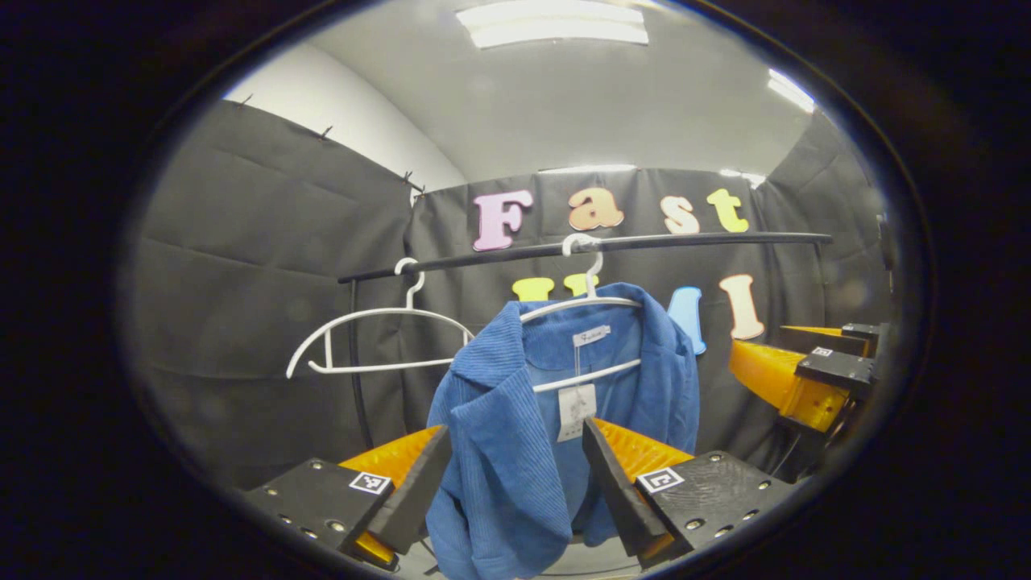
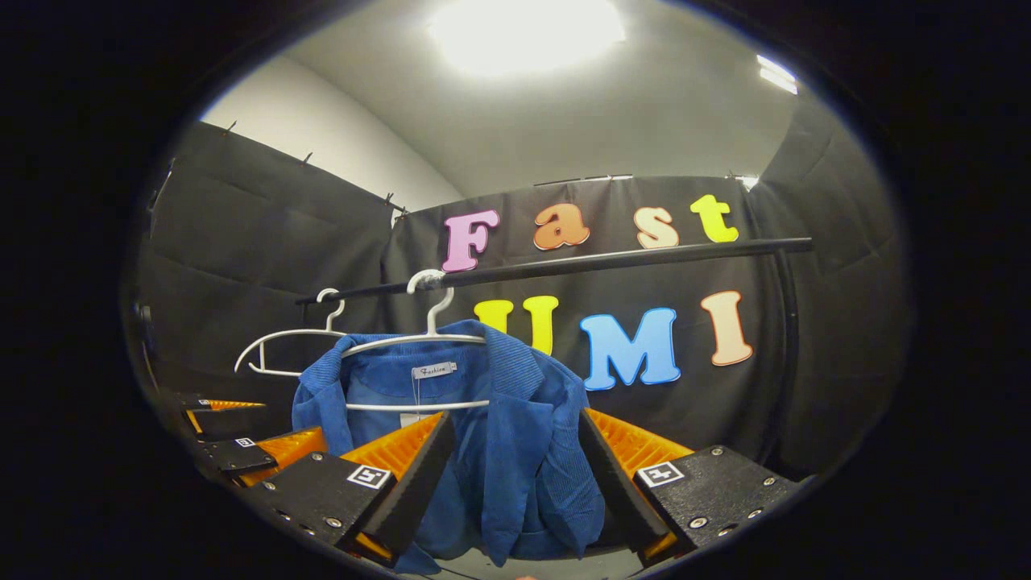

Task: Grasp the clothes on the hanger with both hands and then place them into the laundry hamper below.

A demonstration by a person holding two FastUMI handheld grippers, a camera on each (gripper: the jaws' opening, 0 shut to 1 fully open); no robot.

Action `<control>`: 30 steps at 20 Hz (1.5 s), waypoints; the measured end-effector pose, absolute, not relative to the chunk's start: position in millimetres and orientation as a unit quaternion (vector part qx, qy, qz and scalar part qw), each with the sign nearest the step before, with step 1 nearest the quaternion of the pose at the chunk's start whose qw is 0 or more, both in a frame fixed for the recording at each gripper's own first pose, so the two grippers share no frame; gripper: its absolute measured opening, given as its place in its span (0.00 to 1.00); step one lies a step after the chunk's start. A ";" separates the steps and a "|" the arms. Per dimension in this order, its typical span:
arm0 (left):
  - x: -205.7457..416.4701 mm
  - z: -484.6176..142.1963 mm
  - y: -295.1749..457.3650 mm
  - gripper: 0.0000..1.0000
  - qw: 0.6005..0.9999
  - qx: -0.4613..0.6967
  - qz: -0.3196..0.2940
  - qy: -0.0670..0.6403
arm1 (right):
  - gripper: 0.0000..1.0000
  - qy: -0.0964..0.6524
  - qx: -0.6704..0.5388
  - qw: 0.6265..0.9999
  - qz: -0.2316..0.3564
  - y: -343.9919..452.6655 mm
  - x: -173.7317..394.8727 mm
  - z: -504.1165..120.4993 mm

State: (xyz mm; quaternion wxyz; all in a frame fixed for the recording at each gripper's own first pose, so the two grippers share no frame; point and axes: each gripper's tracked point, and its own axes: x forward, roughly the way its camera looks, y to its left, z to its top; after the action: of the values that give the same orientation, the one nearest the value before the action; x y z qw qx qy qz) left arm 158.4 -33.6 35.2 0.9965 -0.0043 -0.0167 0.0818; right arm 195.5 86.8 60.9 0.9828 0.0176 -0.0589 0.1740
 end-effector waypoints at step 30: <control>237.1 -26.5 6.6 0.18 0.982 -0.007 0.182 0.059 | 0.03 0.054 0.014 0.982 0.181 142.4 344.5 -28.5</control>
State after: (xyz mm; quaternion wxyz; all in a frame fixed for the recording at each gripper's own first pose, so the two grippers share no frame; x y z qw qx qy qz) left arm 237.1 6.6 -26.5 0.9815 -0.0071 0.0587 0.1819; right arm 344.5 142.4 -28.5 0.9819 0.0136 0.0538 0.1810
